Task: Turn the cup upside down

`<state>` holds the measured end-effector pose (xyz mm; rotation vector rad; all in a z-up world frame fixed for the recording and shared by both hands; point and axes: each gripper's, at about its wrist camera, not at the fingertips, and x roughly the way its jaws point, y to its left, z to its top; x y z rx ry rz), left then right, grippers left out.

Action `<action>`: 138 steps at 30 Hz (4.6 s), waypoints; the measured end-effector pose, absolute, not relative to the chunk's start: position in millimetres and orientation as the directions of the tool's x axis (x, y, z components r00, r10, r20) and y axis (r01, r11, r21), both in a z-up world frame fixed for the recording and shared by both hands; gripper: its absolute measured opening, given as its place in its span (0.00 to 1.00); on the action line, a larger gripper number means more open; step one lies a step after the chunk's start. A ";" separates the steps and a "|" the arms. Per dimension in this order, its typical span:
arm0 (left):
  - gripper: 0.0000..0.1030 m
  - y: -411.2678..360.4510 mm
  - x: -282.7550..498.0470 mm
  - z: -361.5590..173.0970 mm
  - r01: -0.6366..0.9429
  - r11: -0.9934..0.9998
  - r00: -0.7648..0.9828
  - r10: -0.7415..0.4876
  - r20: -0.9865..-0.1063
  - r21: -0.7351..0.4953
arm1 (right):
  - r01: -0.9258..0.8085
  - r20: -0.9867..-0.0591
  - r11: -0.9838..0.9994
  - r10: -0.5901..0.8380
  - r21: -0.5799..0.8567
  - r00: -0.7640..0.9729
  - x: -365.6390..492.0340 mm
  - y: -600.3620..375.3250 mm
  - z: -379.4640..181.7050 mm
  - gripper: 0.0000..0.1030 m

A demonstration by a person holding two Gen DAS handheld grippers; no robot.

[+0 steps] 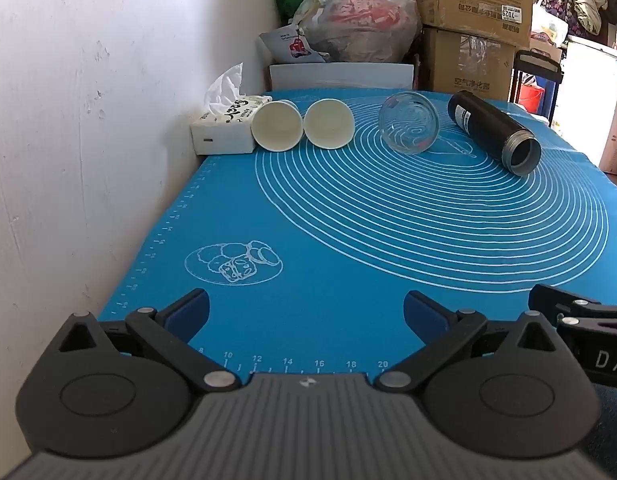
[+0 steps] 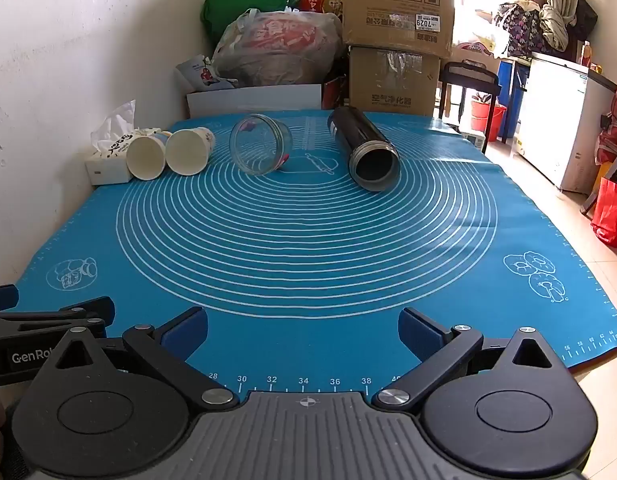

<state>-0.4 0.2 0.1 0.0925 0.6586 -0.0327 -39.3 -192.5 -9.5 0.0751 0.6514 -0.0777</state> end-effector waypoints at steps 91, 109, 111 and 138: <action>0.99 -1.7 6.0 -0.2 0.060 0.995 0.774 0.007 -0.633 0.083 | 0.087 -0.631 0.992 -0.006 0.097 0.775 -33.6 -203.0 -10.5 1.00; 0.99 -1.8 86.4 51.4 0.071 0.994 0.827 -0.010 -0.563 0.087 | 0.064 -0.574 0.997 -0.022 0.052 0.819 37.2 -230.9 45.3 1.00; 0.99 1.1 109.8 57.2 0.069 0.995 0.820 -0.018 -0.572 0.066 | 0.055 -0.574 0.997 -0.015 0.053 0.819 50.0 -234.6 48.5 1.00; 0.78 13.4 312.6 33.7 0.010 0.998 0.700 0.037 -0.713 0.061 | 0.006 -0.617 0.998 0.035 0.063 0.786 124.0 -274.0 23.0 1.00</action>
